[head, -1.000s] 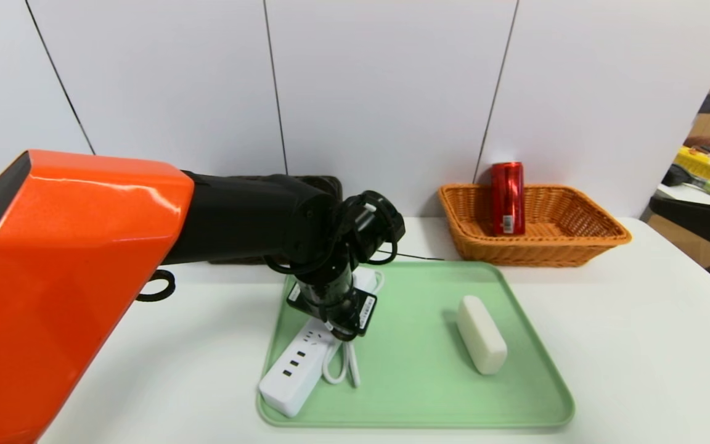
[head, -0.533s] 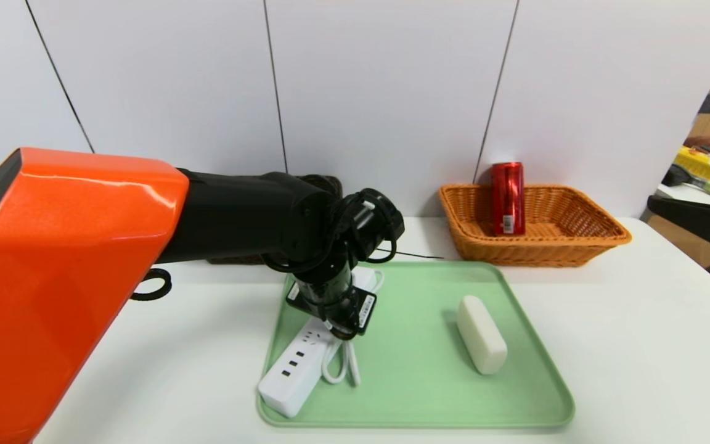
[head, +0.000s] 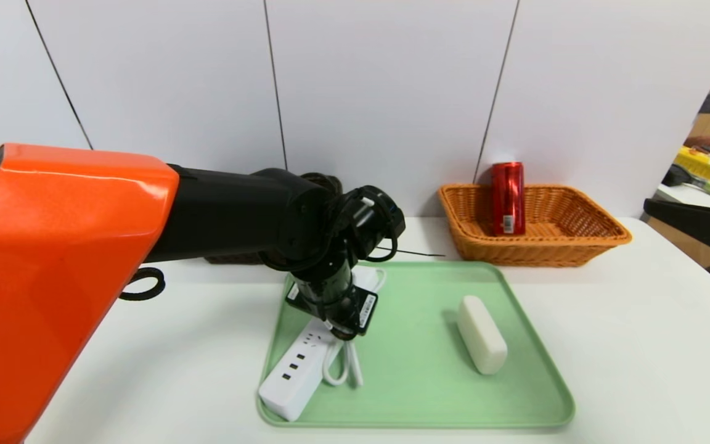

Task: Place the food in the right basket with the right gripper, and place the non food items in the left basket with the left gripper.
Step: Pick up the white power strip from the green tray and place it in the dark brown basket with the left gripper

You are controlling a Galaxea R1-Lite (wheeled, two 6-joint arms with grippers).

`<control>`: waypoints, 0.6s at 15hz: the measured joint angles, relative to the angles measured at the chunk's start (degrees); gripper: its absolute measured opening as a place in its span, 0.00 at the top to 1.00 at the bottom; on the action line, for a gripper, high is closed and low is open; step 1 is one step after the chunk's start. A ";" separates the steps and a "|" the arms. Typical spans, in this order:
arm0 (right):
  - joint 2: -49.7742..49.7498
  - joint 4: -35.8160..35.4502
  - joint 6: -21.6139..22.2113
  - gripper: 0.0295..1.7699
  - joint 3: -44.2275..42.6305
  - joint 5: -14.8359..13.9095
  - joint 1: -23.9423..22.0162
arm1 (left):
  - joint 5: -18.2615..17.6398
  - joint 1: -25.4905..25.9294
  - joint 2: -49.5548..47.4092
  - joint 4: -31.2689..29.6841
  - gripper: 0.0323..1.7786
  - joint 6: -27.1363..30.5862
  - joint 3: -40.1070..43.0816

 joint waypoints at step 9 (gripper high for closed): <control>-0.39 -0.33 0.05 0.04 2.29 -0.04 -0.06 | 0.11 -5.83 -5.64 -4.02 0.49 -2.16 -5.03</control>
